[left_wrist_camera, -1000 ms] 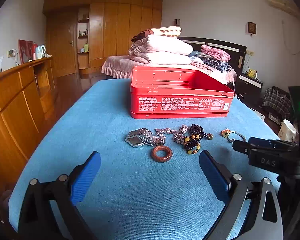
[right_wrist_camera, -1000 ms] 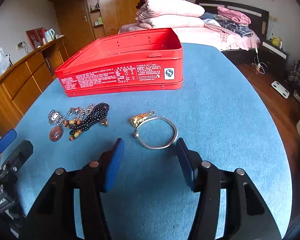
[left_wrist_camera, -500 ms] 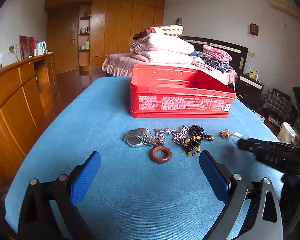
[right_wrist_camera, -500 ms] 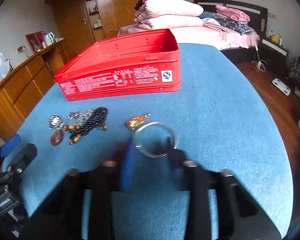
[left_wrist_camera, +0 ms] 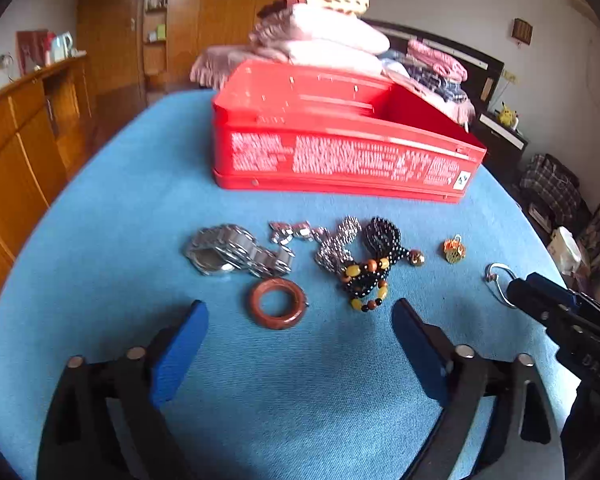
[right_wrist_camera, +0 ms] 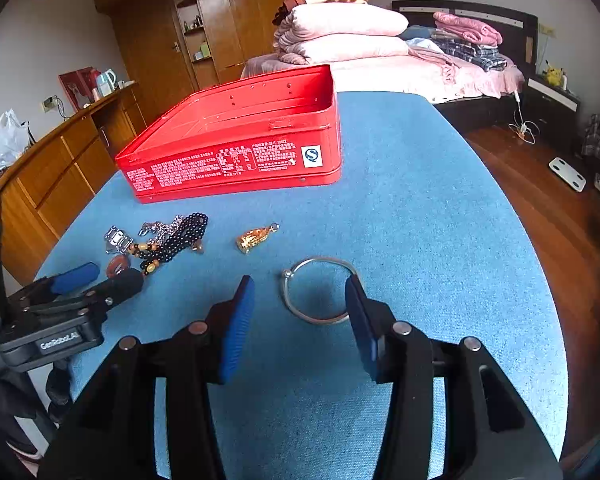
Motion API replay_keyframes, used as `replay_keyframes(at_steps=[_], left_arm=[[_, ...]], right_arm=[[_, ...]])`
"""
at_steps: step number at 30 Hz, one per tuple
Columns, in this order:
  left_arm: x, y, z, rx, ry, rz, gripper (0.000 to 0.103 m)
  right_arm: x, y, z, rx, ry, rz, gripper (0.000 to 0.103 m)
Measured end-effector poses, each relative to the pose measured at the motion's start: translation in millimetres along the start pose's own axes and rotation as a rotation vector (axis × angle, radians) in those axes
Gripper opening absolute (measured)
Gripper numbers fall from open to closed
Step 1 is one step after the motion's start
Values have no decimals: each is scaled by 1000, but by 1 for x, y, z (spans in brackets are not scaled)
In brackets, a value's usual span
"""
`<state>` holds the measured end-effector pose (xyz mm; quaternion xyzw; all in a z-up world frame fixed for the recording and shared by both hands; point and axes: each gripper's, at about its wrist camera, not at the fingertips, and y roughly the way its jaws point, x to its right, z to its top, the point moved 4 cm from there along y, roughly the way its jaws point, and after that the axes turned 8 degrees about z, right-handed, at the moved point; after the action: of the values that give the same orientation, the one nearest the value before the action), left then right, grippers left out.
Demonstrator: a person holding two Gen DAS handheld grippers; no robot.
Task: Organize jewelry
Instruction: 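Move the left tool to the brown wooden ring while the right tool approaches the silver bangle, then close the left gripper on the wooden ring while the right gripper grasps the silver bangle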
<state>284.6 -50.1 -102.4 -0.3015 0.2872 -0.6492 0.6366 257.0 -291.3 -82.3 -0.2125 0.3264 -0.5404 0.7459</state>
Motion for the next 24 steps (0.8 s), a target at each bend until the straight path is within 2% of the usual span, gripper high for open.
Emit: replay_keyframes(at_steps=[3,5,6,8,10,12,14,19,24], left_arm=[[5,3,1,1,22,46,80],[8,2,0,13,42,59,59],[9,1,0,22,49,64,55],[11,-2,-1,33,62,53,38],[11,-5,-3,44,67,42,30],[9,-7,-4,49,61,14,30],[5,-13,-7,59,54,-20,30],[-5,-34,-14,119,76,-36,30],[-12,-50,-15,170,88,-34,30]], right_arm=[[6,-3,1,12,12,1,46],[8,-4,1,14,17,3,46],[9,-4,1,14,18,4,46],[11,-3,0,12,20,5,46],[11,-2,-1,9,22,6,46],[10,-1,-1,4,19,9,47],[8,1,-2,-1,12,11,54],[6,4,-3,-9,5,12,55],[3,11,-3,-23,-6,-6,62]])
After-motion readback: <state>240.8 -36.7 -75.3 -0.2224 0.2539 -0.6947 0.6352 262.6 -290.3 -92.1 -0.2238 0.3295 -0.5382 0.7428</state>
